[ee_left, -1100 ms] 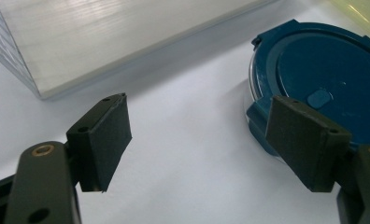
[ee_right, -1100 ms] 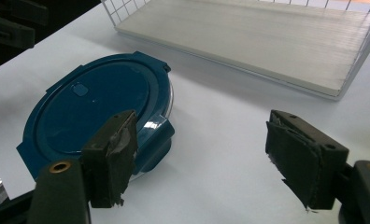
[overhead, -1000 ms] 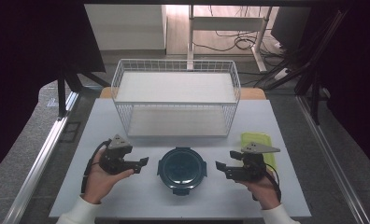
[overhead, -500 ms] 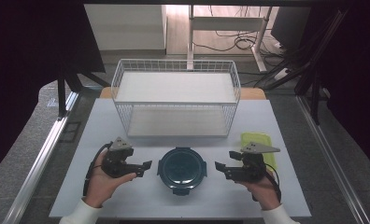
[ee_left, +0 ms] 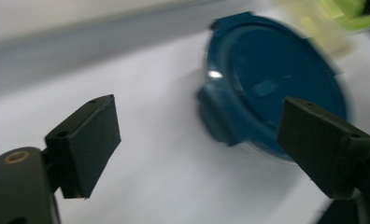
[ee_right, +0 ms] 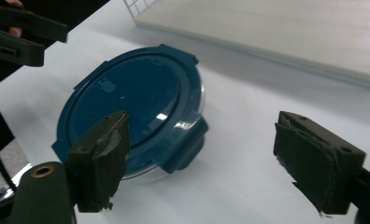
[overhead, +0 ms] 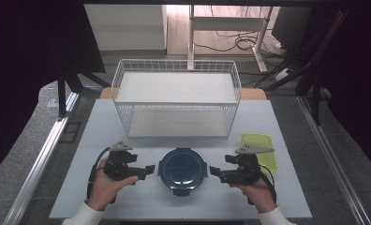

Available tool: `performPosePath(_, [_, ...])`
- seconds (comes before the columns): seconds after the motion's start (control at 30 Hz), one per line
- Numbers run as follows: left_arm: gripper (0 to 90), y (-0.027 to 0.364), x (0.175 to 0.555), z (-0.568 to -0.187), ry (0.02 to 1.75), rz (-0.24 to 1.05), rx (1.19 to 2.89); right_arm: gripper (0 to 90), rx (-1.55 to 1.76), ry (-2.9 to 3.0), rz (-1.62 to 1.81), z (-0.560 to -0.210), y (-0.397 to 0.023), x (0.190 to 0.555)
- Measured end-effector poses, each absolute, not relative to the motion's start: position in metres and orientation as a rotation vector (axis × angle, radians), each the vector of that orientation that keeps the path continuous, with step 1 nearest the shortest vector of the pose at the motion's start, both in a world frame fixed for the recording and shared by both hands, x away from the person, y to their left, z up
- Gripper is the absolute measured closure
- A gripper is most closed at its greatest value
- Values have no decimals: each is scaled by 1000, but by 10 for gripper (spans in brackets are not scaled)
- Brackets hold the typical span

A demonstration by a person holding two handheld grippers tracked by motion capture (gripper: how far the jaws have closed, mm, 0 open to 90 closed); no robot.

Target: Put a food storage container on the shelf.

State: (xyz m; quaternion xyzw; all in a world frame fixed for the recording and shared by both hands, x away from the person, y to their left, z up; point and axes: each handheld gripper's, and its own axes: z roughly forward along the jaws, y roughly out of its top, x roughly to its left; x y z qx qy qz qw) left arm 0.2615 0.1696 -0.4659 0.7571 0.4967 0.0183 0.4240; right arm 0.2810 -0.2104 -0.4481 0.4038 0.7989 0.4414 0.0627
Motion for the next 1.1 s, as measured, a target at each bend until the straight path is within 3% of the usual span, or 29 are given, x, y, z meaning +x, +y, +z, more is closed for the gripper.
performPosePath(0.27, [93,157,267,-473,1264,8,1894,118,1325,2466,1325,-459,-191,284])
performPosePath(0.6, [92,144,281,-492,1274,-179,1834,87,1473,2495,1353,-478,-177,289])
performPosePath(1.1, [88,133,288,-512,1301,-318,1787,74,1629,2513,1385,-501,-166,295])
